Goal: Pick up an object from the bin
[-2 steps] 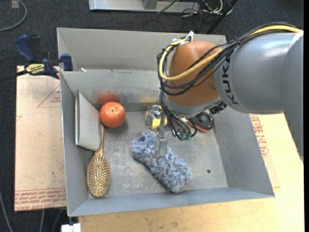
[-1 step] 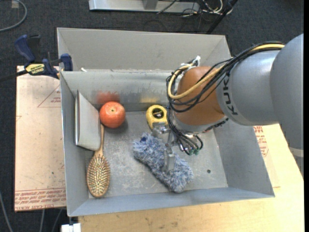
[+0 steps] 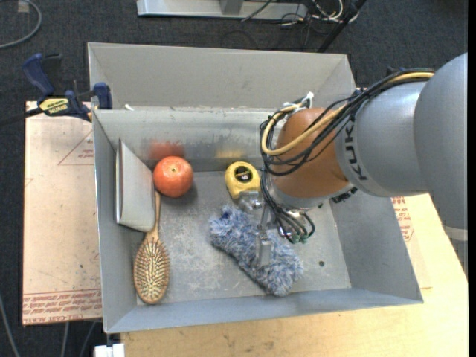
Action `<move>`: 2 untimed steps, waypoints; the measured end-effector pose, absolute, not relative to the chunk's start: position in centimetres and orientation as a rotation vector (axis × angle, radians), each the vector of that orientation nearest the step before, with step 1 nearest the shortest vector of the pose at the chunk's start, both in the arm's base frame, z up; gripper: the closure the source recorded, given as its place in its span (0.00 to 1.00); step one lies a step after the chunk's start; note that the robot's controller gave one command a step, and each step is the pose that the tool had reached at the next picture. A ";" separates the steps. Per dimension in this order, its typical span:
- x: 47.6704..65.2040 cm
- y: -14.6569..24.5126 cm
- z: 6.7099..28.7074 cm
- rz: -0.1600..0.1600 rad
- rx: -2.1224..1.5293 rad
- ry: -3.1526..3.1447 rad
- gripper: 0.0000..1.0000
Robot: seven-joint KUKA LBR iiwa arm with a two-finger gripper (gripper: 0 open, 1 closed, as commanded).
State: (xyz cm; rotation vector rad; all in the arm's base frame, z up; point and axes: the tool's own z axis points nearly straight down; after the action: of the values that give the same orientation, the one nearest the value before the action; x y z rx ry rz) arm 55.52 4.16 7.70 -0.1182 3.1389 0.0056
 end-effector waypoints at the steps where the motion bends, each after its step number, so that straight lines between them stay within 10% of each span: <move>1: 56.0 4.3 9.2 0.004 -0.188 3.129 0.00; 2: 55.6 4.3 7.8 0.010 -0.117 3.137 1.00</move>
Offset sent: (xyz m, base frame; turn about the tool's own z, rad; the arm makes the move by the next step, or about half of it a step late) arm 0.0000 0.0000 0.0000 0.0000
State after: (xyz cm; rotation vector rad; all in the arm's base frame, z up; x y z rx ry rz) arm 55.64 4.28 7.83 -0.1165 3.1369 0.0099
